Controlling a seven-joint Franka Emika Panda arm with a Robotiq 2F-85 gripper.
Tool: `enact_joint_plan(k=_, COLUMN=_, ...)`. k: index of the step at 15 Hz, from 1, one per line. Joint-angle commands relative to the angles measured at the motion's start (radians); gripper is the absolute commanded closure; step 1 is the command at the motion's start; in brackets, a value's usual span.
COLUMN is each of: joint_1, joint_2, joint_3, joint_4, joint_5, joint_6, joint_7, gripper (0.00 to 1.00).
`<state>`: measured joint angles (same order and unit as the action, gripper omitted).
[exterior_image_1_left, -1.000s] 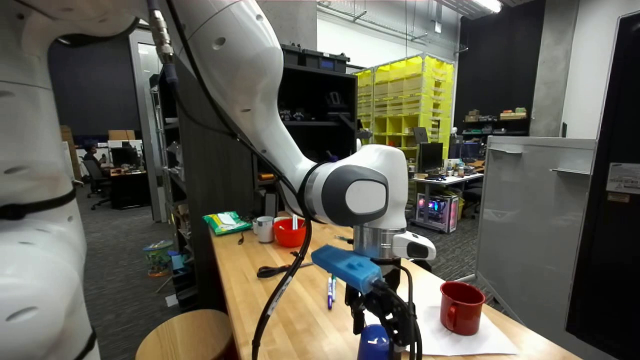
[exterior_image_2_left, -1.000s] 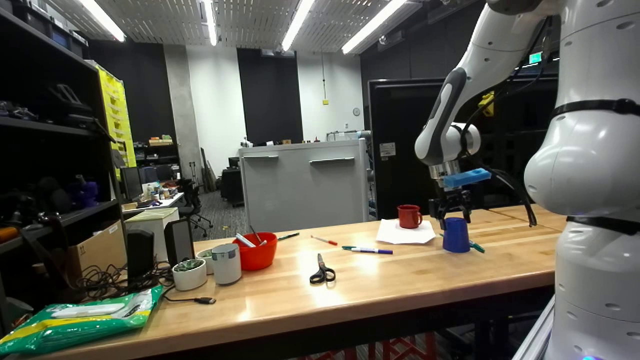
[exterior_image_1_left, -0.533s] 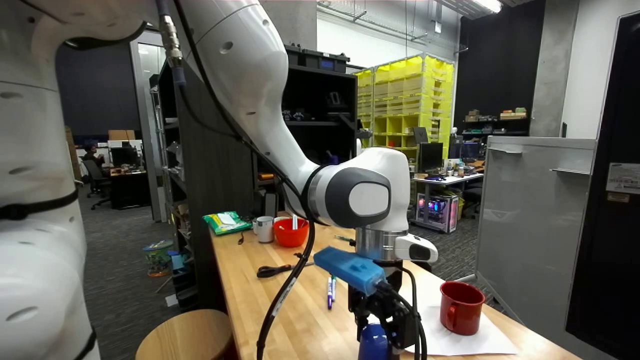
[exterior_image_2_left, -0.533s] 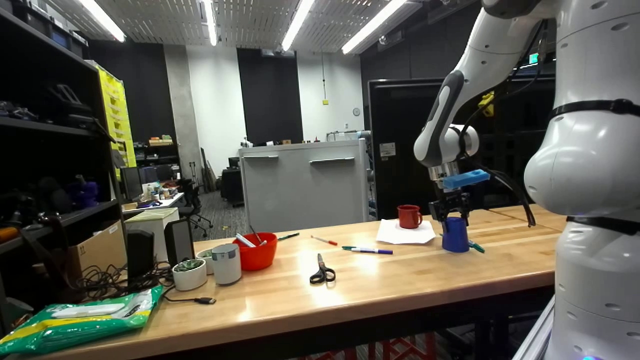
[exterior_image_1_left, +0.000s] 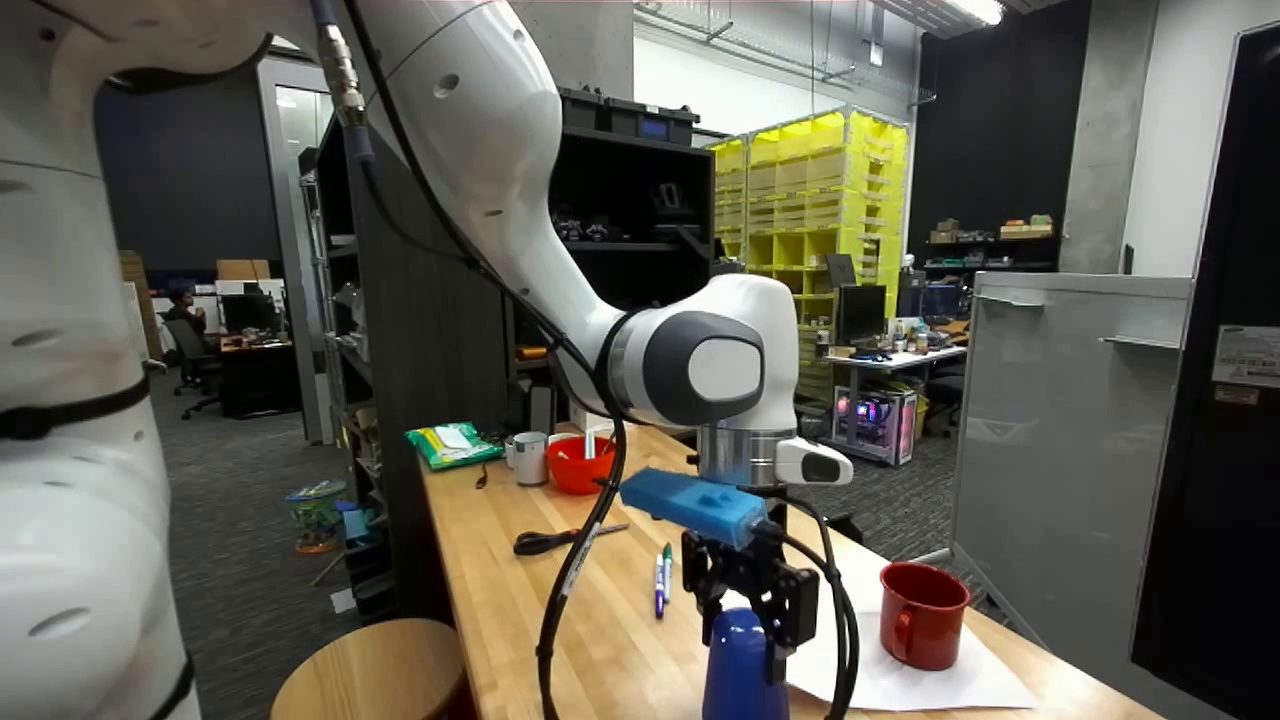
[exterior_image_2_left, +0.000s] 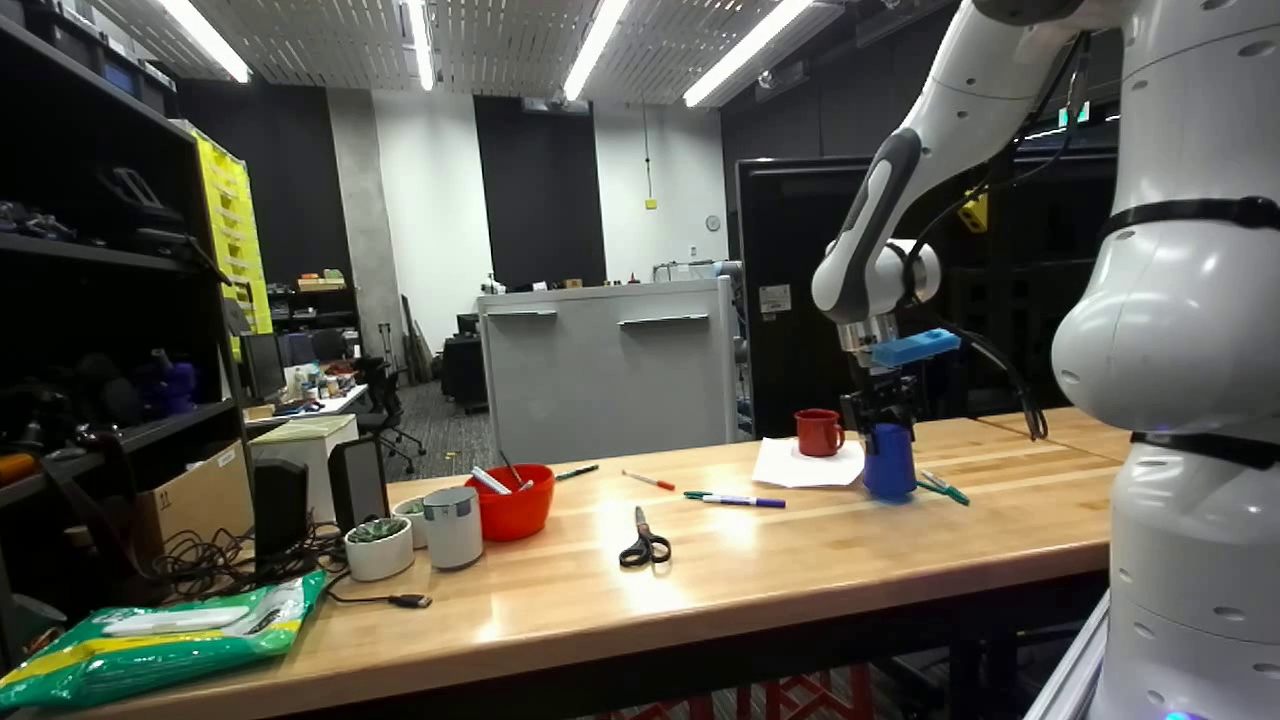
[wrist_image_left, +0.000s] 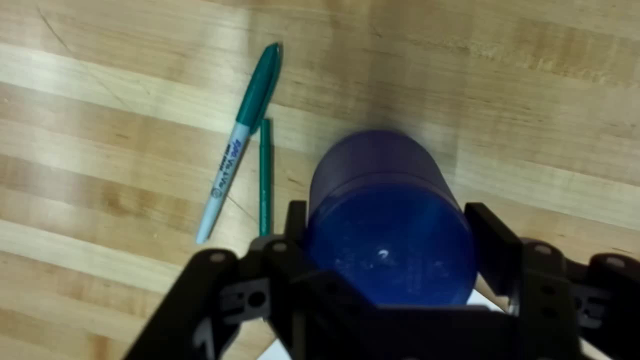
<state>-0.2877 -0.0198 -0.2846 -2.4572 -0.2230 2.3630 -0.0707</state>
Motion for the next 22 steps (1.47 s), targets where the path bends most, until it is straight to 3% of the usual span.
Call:
enact_joint_plan(k=1, joint_1=0.038, joint_2=-0.102, joint_3=0.038, joint_4=0.018, joint_5=-0.001, joint_6=-0.097, joint_7=-0.029, gripper=0.48)
enact_joint_plan(k=6, joint_1=0.109, joint_2=-0.144, joint_3=0.106, joint_4=0.115, joint_5=0.018, joint_6=-0.207, joint_7=-0.059, gripper=0.48)
enact_joint_plan(k=11, joint_1=0.182, joint_2=-0.094, joint_3=0.164, joint_4=0.200, joint_5=0.065, joint_6=-0.286, joint_7=-0.106, gripper=0.48)
enact_joint_plan(k=22, joint_1=0.267, joint_2=-0.001, joint_3=0.249, joint_4=0.194, joint_5=0.161, joint_6=-0.281, joint_7=-0.269, gripper=0.48)
